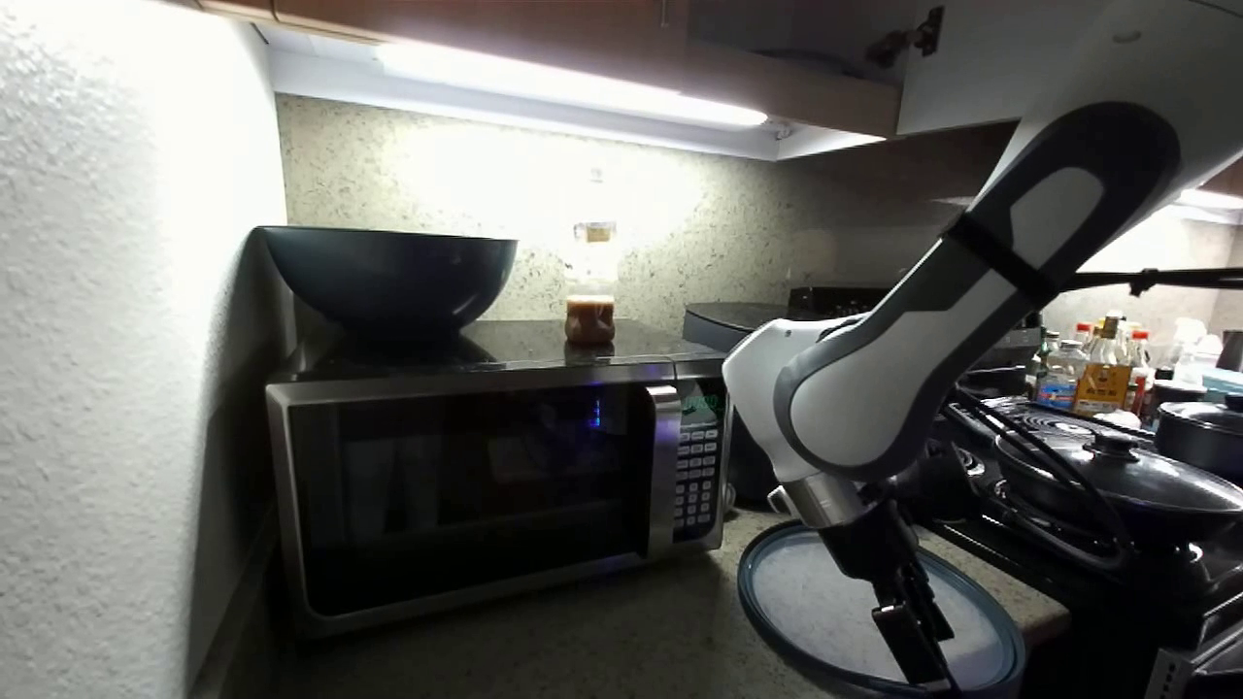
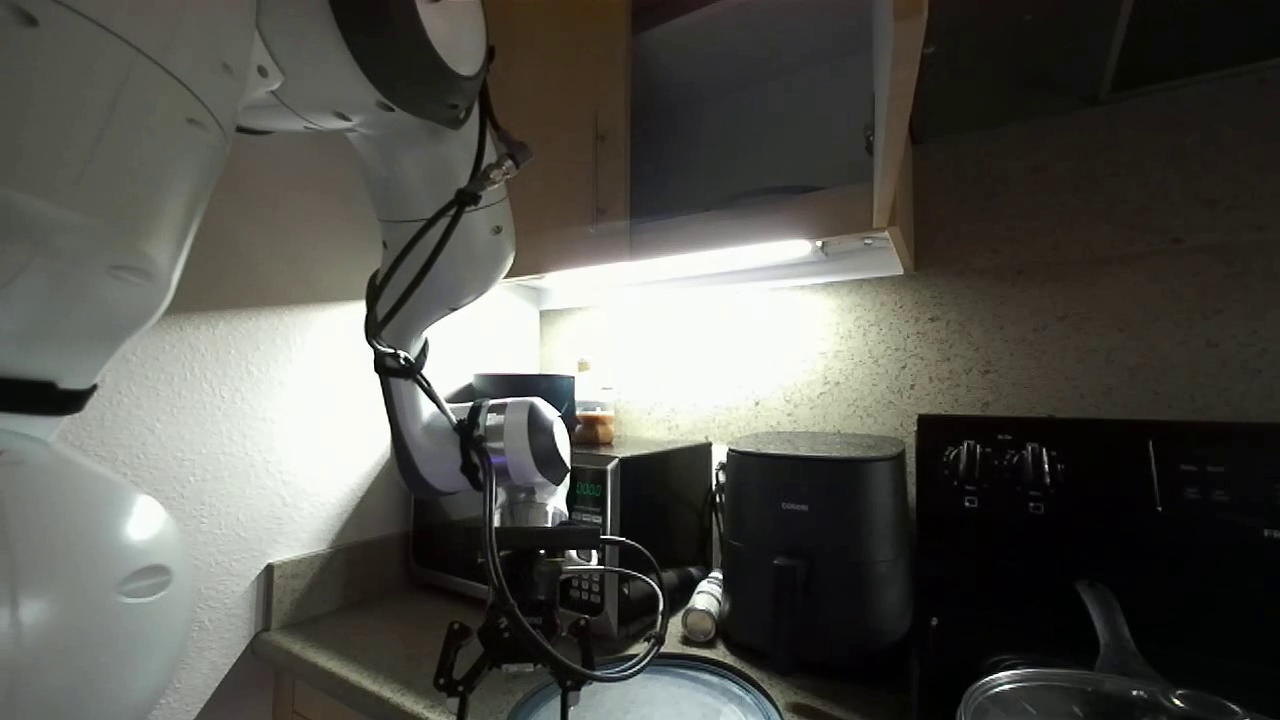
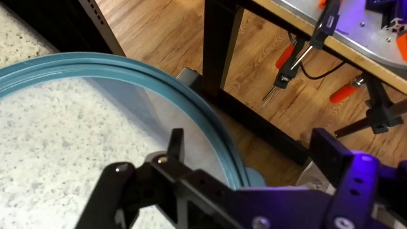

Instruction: Put the lid on the counter on the bottom shelf of the open cabinet

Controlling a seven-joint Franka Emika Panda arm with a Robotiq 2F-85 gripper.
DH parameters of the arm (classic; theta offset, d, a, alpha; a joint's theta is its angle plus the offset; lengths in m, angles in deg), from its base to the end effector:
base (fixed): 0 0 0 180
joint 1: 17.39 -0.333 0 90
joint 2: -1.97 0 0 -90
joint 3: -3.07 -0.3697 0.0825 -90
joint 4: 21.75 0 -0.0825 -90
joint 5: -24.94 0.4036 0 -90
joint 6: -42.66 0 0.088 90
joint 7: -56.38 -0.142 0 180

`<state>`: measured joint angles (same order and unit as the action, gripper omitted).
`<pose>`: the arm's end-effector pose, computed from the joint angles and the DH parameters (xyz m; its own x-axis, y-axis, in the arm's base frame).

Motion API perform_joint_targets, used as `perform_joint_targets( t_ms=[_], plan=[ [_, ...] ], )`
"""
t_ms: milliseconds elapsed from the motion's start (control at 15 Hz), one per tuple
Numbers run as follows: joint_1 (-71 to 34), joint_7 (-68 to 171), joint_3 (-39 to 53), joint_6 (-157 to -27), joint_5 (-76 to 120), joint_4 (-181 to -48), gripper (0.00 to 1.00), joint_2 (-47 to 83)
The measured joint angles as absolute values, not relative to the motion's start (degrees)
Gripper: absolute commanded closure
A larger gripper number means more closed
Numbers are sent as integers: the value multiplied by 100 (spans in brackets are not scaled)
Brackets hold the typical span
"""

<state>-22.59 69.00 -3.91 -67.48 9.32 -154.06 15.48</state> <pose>0.4488 0.0702 0.2211 0.6527 0.4637 -0.5992 0.5750 -0.8181 -0.0068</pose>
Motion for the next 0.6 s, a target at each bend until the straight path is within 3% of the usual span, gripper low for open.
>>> perform_joint_targets(
  t_ms=[600],
  plan=[
    [-2269,7343,-402,-6675,948,-15227,0,1778]
  ],
)
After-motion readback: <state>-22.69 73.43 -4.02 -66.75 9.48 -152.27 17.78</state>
